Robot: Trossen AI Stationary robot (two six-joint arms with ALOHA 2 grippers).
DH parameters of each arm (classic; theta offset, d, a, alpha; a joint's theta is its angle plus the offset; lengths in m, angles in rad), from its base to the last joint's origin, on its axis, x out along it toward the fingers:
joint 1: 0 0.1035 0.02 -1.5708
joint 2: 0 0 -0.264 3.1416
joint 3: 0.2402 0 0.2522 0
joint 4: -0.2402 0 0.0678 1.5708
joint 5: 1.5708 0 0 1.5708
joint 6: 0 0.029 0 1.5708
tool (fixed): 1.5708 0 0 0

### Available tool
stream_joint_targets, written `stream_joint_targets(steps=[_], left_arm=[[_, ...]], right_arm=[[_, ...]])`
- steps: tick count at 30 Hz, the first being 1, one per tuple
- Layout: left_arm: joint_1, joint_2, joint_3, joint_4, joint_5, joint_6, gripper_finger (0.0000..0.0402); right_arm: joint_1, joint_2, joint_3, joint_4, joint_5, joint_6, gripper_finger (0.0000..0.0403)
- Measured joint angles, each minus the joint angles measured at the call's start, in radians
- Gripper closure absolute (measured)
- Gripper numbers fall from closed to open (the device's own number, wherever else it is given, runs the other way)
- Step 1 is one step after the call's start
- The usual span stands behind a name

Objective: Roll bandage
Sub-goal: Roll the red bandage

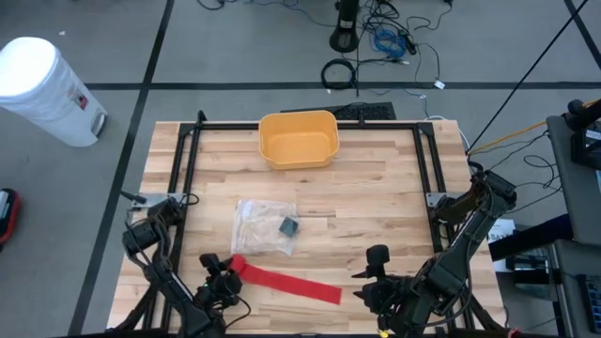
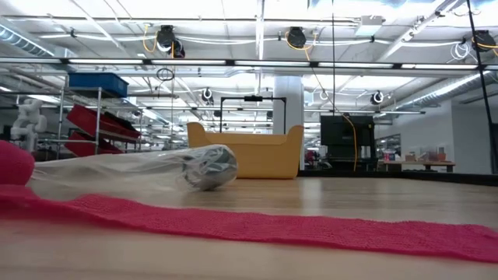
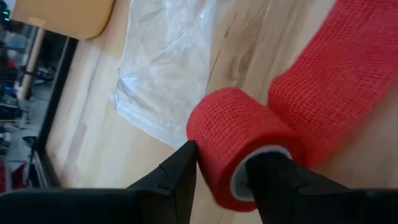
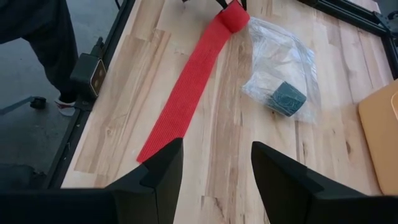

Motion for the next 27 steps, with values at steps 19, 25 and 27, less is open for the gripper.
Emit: stream_joint_targets(steps=[19,25,27], left_arm=[[-0.014,0.032,0.05,-0.019,-0.027,-0.031,0.032],[-0.014,0.032,0.102,-0.043,-0.017,-0.03,0.032],[-0.014,0.032,0.147,-0.075,-0.019,-0.023,0.032]], right_arm=[[0.0,0.0,0.0,0.007,-0.002,-0.009,0.0228],[0.0,0.0,0.0,0.007,-0.002,-0.01,0.0228],[0.0,0.0,0.0,0.007,0.0,-0.017,0.0228]])
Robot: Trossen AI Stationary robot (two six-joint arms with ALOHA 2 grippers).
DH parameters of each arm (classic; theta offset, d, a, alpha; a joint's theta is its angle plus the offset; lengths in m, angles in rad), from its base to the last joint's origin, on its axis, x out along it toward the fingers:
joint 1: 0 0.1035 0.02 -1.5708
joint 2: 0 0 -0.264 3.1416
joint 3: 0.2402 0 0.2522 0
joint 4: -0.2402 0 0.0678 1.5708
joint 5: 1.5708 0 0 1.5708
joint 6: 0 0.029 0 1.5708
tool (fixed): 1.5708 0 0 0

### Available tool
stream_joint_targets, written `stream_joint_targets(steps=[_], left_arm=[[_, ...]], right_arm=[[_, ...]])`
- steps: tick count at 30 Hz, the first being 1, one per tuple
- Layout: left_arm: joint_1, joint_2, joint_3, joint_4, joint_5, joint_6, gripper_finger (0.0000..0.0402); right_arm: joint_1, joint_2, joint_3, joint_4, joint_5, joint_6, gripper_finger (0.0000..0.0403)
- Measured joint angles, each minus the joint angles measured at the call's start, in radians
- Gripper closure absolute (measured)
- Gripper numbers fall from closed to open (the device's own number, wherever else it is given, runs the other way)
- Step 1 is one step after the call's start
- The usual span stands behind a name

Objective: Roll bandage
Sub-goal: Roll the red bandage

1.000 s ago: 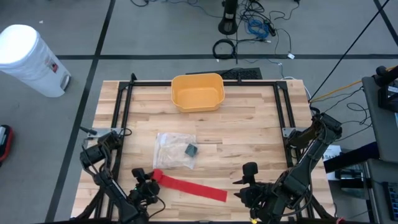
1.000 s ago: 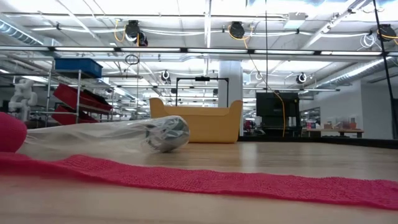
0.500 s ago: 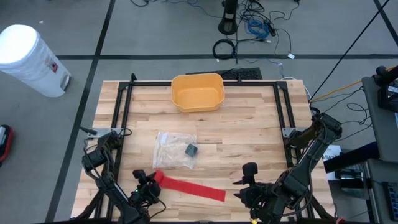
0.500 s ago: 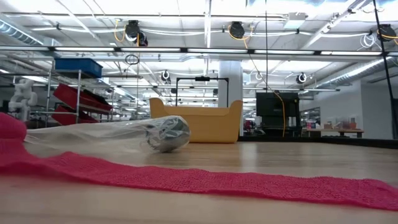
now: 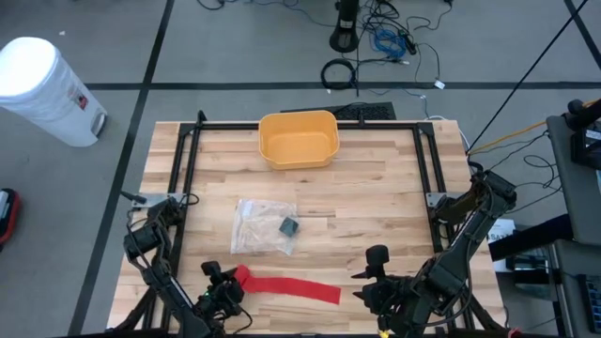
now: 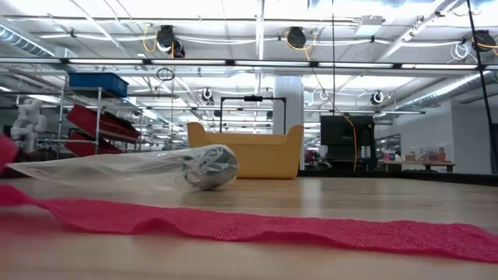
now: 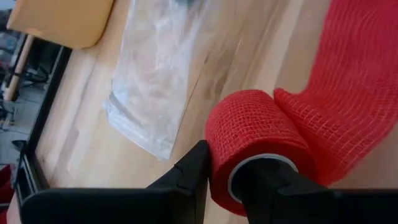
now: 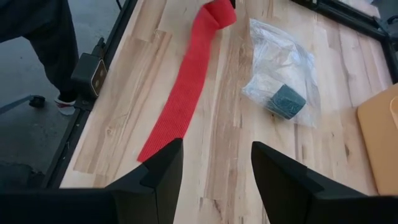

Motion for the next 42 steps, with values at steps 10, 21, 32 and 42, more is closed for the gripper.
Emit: stream_joint_targets(steps=[10,21,32,42], left_arm=[[0.0,0.0,0.261,-0.145,-0.216,0.156,0.032],[0.048,-0.049,0.477,-0.145,-0.653,0.518,0.032],[0.135,-0.061,0.681,-0.124,-0.885,0.882,0.032],[0.17,-0.063,0.785,0.486,-0.794,1.606,0.032]], right_arm=[[-0.001,0.0,0.0,0.073,0.157,-0.261,0.0228],[-0.021,-0.004,0.0,0.27,0.3,-0.627,0.0228],[-0.041,-0.12,0.0,0.664,0.222,-1.065,0.0228],[-0.01,-0.09,-0.002,0.563,0.21,-0.994,0.0228]])
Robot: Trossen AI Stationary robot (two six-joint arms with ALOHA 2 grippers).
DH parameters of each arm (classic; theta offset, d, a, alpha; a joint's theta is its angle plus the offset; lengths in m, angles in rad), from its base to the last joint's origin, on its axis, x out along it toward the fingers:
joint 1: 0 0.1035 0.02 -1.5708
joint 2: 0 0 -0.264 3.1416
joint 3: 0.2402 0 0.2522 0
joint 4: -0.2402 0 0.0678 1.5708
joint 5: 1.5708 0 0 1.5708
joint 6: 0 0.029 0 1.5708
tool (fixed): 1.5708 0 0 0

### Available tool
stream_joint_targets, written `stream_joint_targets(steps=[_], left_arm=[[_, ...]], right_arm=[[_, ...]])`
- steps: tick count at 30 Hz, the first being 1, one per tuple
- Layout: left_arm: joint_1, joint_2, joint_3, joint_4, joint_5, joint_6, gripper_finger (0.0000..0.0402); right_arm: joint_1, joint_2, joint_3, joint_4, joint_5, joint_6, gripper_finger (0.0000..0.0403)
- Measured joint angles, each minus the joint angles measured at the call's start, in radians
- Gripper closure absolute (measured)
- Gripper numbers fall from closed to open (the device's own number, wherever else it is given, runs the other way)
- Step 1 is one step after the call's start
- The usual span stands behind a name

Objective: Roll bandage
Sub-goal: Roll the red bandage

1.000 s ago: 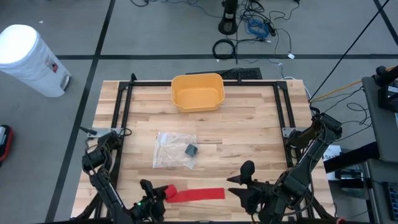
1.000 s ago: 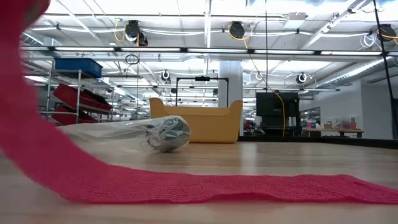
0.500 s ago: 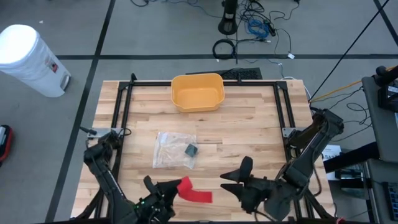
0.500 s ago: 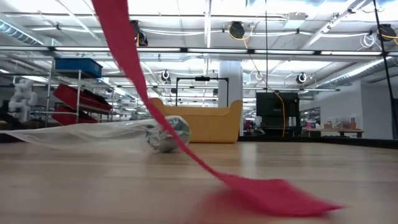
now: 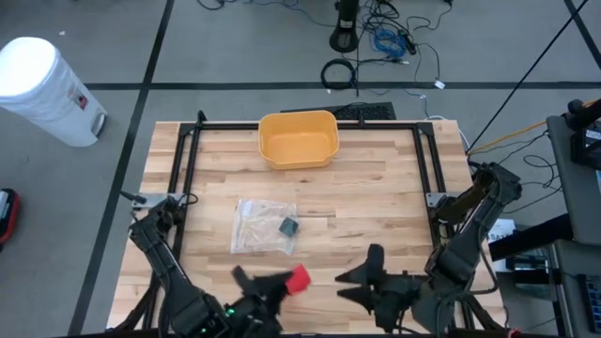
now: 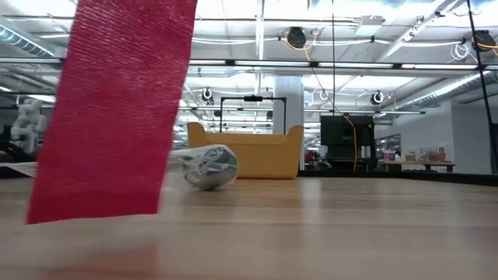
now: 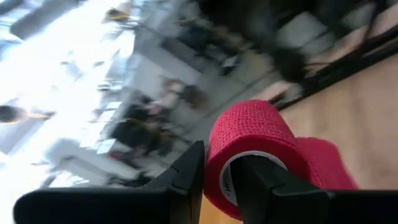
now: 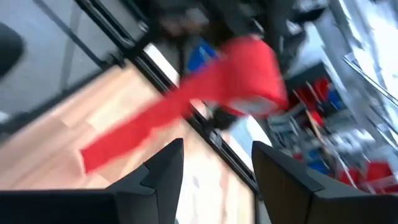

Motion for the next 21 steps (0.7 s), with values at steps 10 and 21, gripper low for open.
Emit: stream_joint_targets(steps=[10,21], left_arm=[[0.113,0.0,0.0,0.572,0.569,0.531,0.032],[0.263,0.001,0.0,0.611,0.947,0.62,0.032]], right_arm=[[0.156,-0.053,0.001,-0.081,0.202,0.059,0.0228],[0.303,-0.071,0.002,-0.739,0.428,0.842,0.0228]])
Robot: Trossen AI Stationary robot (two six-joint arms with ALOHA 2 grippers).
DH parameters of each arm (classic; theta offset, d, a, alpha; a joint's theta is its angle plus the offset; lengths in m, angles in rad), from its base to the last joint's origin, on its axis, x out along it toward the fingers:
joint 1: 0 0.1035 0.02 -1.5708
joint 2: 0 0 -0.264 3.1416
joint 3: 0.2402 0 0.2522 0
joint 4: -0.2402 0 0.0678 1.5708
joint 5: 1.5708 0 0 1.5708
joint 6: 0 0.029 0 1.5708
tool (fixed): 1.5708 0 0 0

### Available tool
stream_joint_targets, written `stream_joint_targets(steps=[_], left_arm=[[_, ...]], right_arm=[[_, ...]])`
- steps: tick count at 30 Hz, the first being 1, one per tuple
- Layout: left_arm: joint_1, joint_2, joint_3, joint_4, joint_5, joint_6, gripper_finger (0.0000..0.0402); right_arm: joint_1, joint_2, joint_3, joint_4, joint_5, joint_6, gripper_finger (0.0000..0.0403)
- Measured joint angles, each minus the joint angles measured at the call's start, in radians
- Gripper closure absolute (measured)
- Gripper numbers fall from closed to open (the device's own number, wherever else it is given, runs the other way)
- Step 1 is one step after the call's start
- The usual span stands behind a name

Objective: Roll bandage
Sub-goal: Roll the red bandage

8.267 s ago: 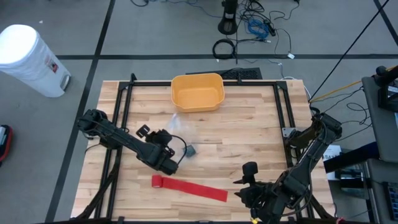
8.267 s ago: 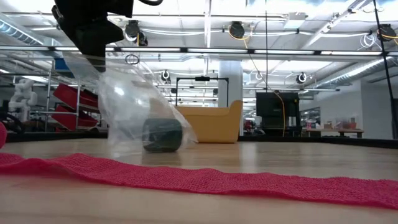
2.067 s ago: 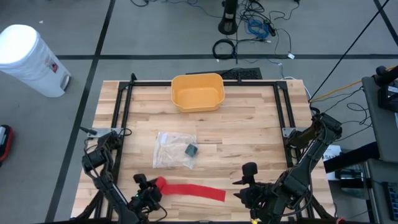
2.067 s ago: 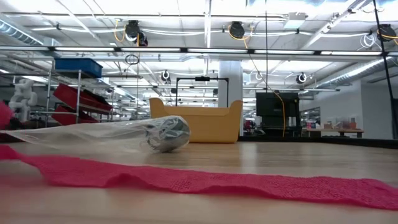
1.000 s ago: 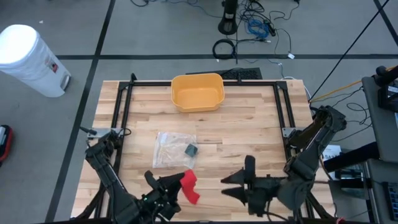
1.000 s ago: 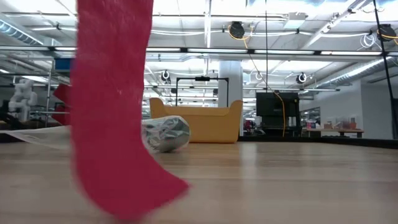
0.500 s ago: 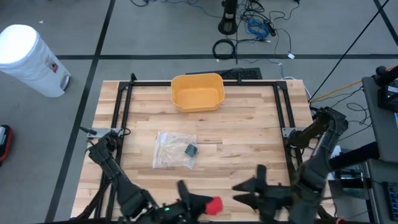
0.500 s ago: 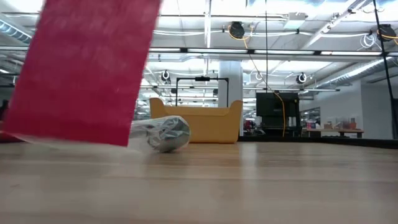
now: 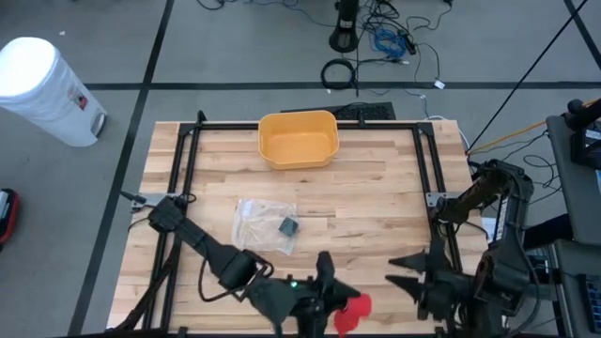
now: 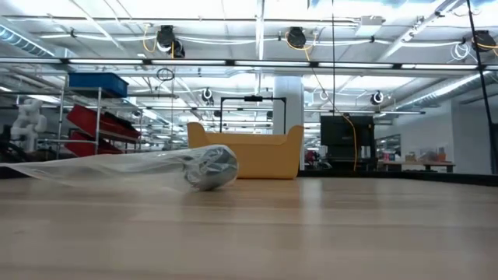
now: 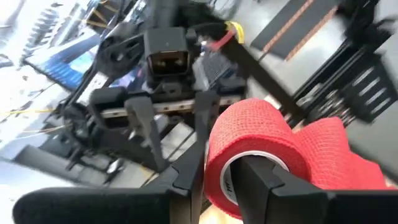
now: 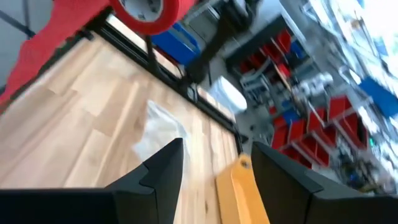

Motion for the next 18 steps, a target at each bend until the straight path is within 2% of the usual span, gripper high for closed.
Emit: stream_joint_targets(steps=[3,6,13,18], left_arm=[[0.042,0.0,0.0,-0.008,-0.001,0.066,0.032],[0.107,-0.004,0.0,0.024,0.086,0.098,0.032],[0.239,-0.026,0.0,-0.017,0.351,-0.045,0.032],[0.269,-0.026,-0.001,-0.142,0.429,-0.133,0.032]], right_arm=[[0.007,0.001,-0.013,-0.199,0.02,0.261,0.0228],[0.005,0.001,-0.057,-0.296,0.039,0.406,0.0228],[0.003,-0.018,-0.18,-0.446,0.104,0.656,0.0228],[0.003,-0.087,-0.327,-0.466,0.135,0.827,0.0228]])
